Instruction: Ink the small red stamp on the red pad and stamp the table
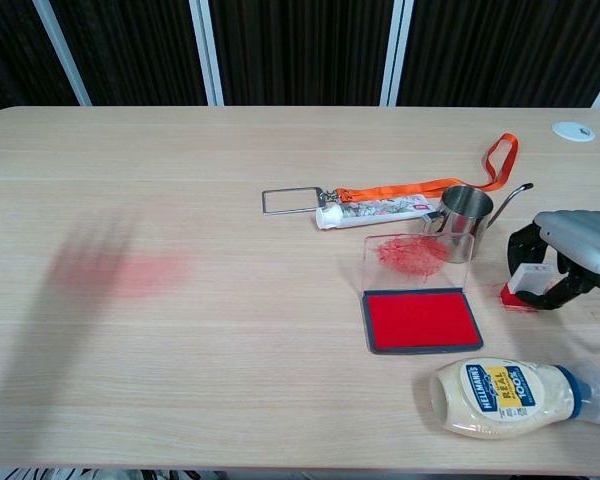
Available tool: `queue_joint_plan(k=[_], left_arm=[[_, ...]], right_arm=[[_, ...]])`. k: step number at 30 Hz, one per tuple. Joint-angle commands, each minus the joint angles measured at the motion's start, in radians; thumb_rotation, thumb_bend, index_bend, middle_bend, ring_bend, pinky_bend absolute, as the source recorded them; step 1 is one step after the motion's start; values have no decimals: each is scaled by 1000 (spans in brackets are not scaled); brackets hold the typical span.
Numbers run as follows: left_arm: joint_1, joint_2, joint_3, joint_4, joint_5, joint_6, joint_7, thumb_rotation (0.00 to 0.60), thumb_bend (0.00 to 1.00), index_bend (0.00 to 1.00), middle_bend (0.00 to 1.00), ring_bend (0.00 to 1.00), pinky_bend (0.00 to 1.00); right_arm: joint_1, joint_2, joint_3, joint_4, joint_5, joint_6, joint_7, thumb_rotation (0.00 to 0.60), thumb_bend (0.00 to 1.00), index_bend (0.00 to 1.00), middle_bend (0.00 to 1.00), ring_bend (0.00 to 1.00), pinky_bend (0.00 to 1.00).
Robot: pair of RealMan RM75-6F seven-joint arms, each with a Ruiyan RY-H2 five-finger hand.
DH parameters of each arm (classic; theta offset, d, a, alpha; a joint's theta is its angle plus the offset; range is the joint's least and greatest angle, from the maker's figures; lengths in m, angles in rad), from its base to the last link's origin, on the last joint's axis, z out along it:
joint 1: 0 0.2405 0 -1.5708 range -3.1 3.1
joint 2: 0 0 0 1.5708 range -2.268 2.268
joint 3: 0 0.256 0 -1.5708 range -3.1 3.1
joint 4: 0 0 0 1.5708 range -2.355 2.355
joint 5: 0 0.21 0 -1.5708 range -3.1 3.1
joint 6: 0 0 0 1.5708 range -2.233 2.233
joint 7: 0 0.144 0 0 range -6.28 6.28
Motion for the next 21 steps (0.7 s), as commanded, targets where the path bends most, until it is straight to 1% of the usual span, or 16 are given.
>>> queue_joint_plan(k=[1,8,12,21], left_arm=[[0,0,0,0,0,0,0,600,0,0,0,0,0],[0,0,0,0,0,0,0,600,0,0,0,0,0],[0,0,0,0,0,1,0,600,0,0,0,0,0],[1,-1,0,1,1,2,1,600,0,0,0,0,0]], right_arm=[[0,0,1,-1,1,0,-2,600,366,712,510,378,457],[0,0,3,-5,4,1,-7,600,350,695,497,373,456],[0,1,3,-8,8,-1,-13,600,321,669,480,362,445],[-1,3,7,-13,18,-3,-22,600,314,633,452,353,435]])
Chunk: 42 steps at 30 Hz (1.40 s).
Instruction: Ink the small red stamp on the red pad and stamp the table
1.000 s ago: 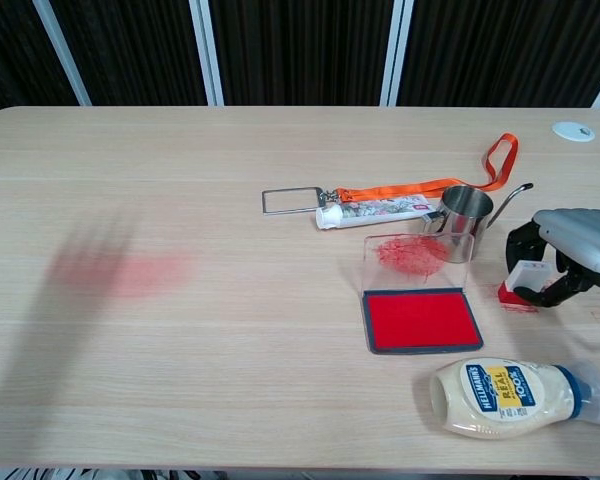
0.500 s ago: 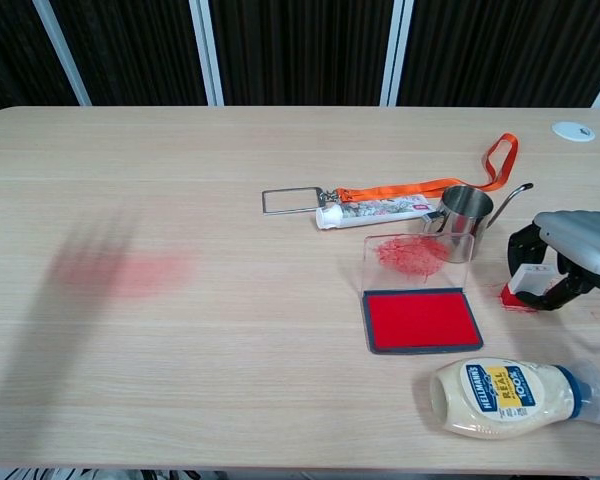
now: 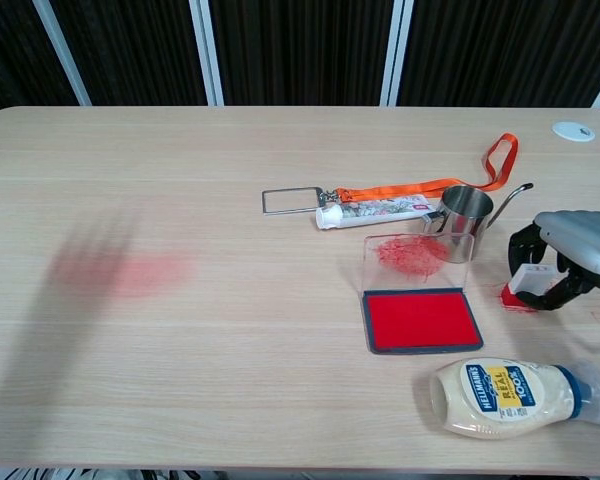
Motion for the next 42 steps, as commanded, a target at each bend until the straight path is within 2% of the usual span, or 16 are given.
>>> queue_joint_plan(k=[1,14,31,38,42], left_arm=[[0,0,0,0,0,0,0,600,0,0,0,0,0],[0,1,-1,0,-1,0,1,600,0,0,0,0,0],[0,0,-1,0,-1,-1,0,600,0,0,0,0,0],[0,1,0,0,1,0,0,600,0,0,0,0,0],[0,1,0,-1,1,0,0,600,0,0,0,0,0]], right_arm=[[0,1,0,-1,1,0,-1,600,314,629,449,352,435],[0,5,1,-4,10,-3,-12,600,310,519,419,333,429],[3,12,3,-20,28,-3,-41,600,276,316,392,310,408],[3,20,4,-32,38,-1,-61,600,233,205,259,216,335],[2,29,6,-49,32,16,-70,600,205,106,124,103,282]])
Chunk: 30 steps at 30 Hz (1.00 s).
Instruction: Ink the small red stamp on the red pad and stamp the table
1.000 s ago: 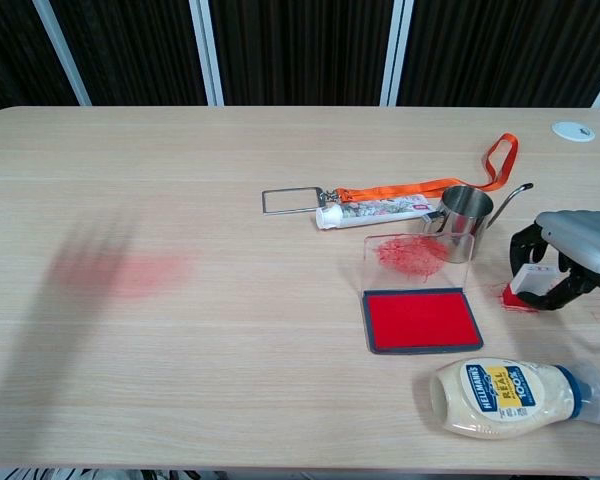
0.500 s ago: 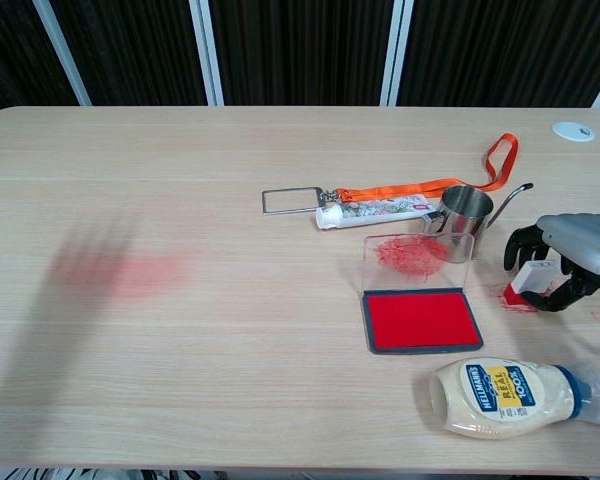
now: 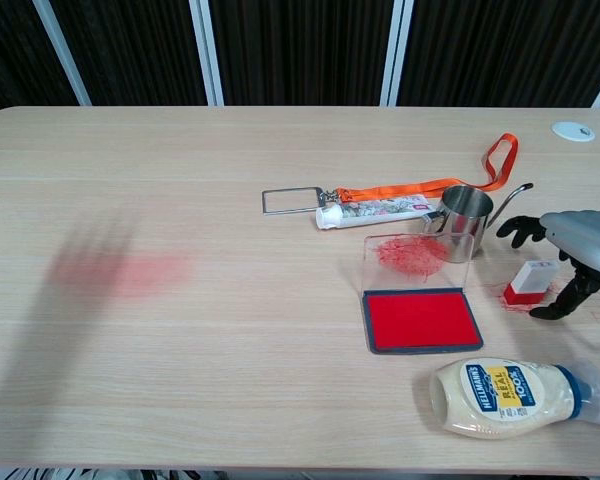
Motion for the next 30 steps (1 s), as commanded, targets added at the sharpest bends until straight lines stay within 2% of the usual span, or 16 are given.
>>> queue_joint_plan(k=[1,6,13,18,25,30], left_arm=[[0,0,0,0,1,0,0,600,0,0,0,0,0],[0,0,1,0,5,1,-1,600,0,0,0,0,0],[0,1,1,3,12,4,-5,600,0,0,0,0,0],[-2,0,2,11,22,5,-3,600,0,0,0,0,0],[0,-8,4,33,48,27,13,600,0,0,0,0,0],[3,-13,9,48,69,43,34,600,0,0,0,0,0]], right_arm=[[-1,9,2,-16,-9,16,-7,600,202,99,112,93,279],[-5,40,6,-69,-44,62,-19,600,192,82,63,48,257],[-28,145,-12,-205,-144,154,-42,600,185,71,42,25,235],[-82,250,-55,-253,-262,265,-22,600,181,3,0,0,218],[-198,410,-127,-279,-410,440,94,600,135,0,0,0,191],[-276,463,-163,-260,-470,536,167,600,107,0,0,0,191]])
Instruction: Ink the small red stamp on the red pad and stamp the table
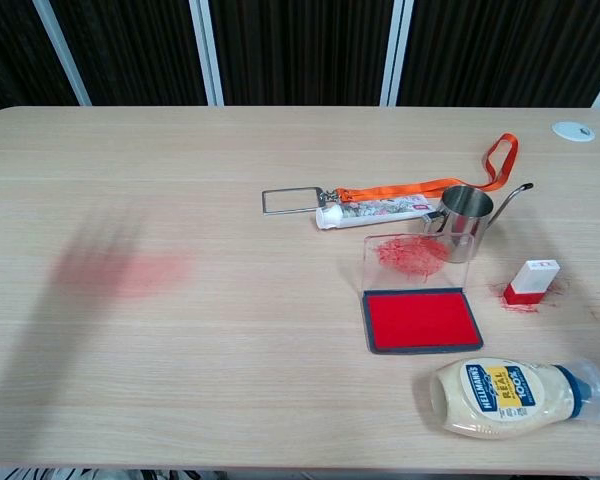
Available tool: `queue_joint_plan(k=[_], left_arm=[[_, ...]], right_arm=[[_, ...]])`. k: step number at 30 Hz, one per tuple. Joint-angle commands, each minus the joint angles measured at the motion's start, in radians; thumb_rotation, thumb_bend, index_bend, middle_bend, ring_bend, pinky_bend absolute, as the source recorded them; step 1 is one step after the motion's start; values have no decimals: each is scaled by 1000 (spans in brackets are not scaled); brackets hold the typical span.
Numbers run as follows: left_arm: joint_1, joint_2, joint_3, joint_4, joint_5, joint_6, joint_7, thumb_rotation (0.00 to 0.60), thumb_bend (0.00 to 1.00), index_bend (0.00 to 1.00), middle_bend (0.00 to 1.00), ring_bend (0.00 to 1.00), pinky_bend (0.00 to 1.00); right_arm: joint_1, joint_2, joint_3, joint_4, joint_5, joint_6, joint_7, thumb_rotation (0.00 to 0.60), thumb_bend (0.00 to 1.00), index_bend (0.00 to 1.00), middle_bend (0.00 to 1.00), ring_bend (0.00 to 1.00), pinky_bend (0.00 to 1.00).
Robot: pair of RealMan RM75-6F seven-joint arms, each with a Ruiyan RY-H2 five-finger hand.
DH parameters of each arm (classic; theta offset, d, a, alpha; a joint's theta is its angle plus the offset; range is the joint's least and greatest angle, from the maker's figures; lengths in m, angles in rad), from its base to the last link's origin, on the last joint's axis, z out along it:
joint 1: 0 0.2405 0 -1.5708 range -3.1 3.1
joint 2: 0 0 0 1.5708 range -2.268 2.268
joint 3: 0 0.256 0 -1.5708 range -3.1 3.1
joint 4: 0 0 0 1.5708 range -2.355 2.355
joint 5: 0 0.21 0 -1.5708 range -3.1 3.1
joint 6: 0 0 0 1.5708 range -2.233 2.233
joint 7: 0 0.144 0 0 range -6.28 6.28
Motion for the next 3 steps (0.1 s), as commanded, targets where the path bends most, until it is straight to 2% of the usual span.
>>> queue_joint_plan(k=[1,3], left_arm=[[2,-3,3,6,10,7,8,600,0,0,0,0,0],[2,-4,4,9,14,11,13,600,0,0,0,0,0]], right_arm=[[-56,30,-30,13,-43,62,51,600,107,0,0,0,191],[-69,34,-31,15,-44,75,66,600,107,0,0,0,191]])
